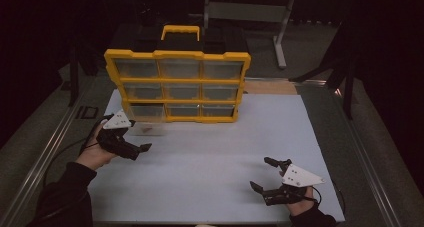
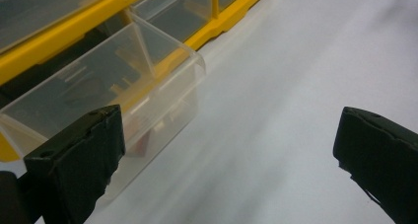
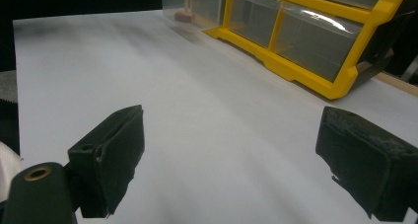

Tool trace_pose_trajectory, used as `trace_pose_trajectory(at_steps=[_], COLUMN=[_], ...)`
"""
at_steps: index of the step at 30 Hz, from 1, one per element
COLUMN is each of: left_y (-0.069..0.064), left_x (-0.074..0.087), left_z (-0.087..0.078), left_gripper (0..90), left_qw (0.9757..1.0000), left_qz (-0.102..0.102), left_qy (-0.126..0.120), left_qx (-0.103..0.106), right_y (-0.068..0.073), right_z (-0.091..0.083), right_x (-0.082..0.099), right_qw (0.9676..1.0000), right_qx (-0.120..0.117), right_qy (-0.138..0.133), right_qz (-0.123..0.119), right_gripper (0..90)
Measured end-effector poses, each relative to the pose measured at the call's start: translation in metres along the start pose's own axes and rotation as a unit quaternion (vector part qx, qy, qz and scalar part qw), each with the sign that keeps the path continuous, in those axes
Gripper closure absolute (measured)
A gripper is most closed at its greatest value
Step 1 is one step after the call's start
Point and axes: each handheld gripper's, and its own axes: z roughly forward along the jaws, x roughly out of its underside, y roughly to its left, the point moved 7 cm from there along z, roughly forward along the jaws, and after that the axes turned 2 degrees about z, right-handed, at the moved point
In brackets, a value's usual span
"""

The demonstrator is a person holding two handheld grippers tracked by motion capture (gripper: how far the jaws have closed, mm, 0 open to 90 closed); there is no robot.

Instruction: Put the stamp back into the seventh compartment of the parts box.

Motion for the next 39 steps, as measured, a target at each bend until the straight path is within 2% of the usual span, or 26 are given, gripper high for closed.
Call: trace_pose_trajectory(at_steps=[21,24,25,26,29,31,34,39], left_y=[-0.026,-0.028,-0.030,-0.031,-0.032,-0.032,-0.034,-0.040], left_x=[0.040,0.043,0.047,0.049,0.053,0.057,0.062,0.068], left_z=[0.008,0.008,0.009,0.009,0.010,0.010,0.012,0.013], left_gripper=[0.0,0.0,0.0,0.0,0.0,0.0,0.0,0.0], left_qw=[0.9999,0.9999,1.0000,1.0000,1.0000,0.9999,0.9999,1.0000], left_qz=[-0.009,-0.011,-0.001,0.002,-0.001,-0.012,-0.015,-0.007], left_qy=[0.004,0.000,0.001,0.002,0.000,-0.005,0.003,0.004], left_qx=[0.014,0.013,0.003,0.001,0.000,-0.002,0.002,-0.001], right_y=[0.001,0.001,0.001,0.001,0.001,0.002,0.002,0.002], right_z=[0.000,0.000,0.000,0.000,0.000,-0.001,0.000,-0.001], right_x=[-0.001,-0.001,-0.001,-0.001,-0.001,-0.001,-0.001,-0.001], right_qw=[1.0000,1.0000,1.0000,1.0000,1.0000,1.0000,1.0000,1.0000], right_qx=[-0.001,-0.002,-0.002,-0.002,-0.002,-0.001,-0.002,-0.001], right_qy=[-0.001,-0.001,-0.001,-0.001,-0.002,-0.002,-0.001,-0.001], right_qz=[-0.001,0.000,0.000,0.001,0.001,0.004,0.004,0.004], right_gripper=[11.2,11.3,11.3,11.2,11.3,11.3,11.2,11.3])
